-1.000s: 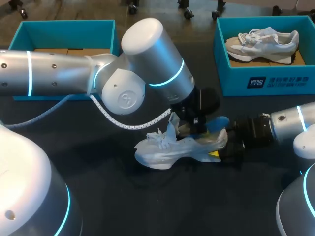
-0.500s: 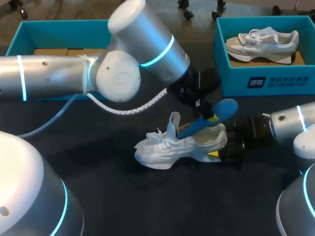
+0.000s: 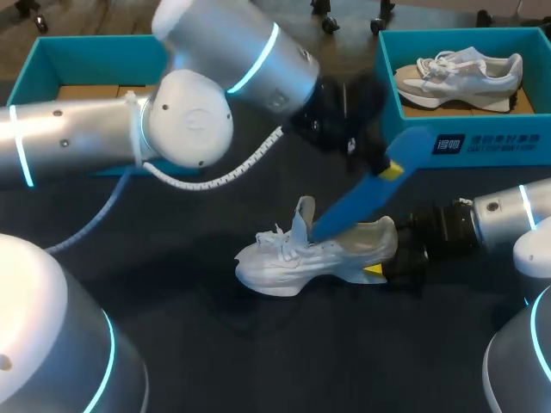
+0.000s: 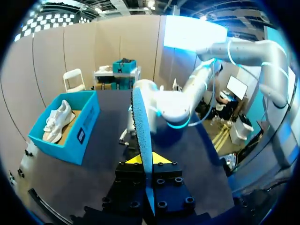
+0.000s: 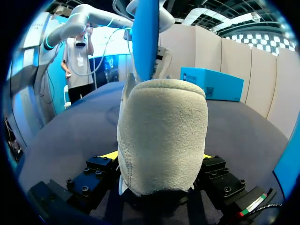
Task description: Take the shoe out of the shoebox, open the shoe tongue, remove and reinsert the insole, then place the shoe into the shoebox
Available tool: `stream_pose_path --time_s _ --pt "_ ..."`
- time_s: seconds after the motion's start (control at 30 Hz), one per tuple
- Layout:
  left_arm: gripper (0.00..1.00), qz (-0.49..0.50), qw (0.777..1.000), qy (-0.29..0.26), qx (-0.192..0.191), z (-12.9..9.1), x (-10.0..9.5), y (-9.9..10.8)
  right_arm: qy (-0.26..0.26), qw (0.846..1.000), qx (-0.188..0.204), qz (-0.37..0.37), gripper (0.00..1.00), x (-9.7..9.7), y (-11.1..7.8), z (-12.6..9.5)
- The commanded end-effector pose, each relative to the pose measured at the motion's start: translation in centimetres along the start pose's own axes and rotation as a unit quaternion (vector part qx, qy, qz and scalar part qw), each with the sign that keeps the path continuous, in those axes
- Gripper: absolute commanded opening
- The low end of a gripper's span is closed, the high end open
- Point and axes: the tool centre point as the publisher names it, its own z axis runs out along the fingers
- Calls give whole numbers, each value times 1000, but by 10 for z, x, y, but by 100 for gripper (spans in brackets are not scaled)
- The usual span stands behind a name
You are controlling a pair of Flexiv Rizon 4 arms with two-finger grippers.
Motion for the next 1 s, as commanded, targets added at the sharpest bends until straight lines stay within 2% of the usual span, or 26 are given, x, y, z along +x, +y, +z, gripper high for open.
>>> stream_pose_path --time_s 0.03,0.5,1.0 --pt "0 -4 999 8 32 -15 11 -9 0 1000 1 0 0 0 -4 3" --pt "0 17 987 12 158 -47 47 -87 0 1000 1 0 0 0 -4 3" --pt "0 19 987 13 158 -47 48 -90 0 1000 1 0 0 0 -4 3"
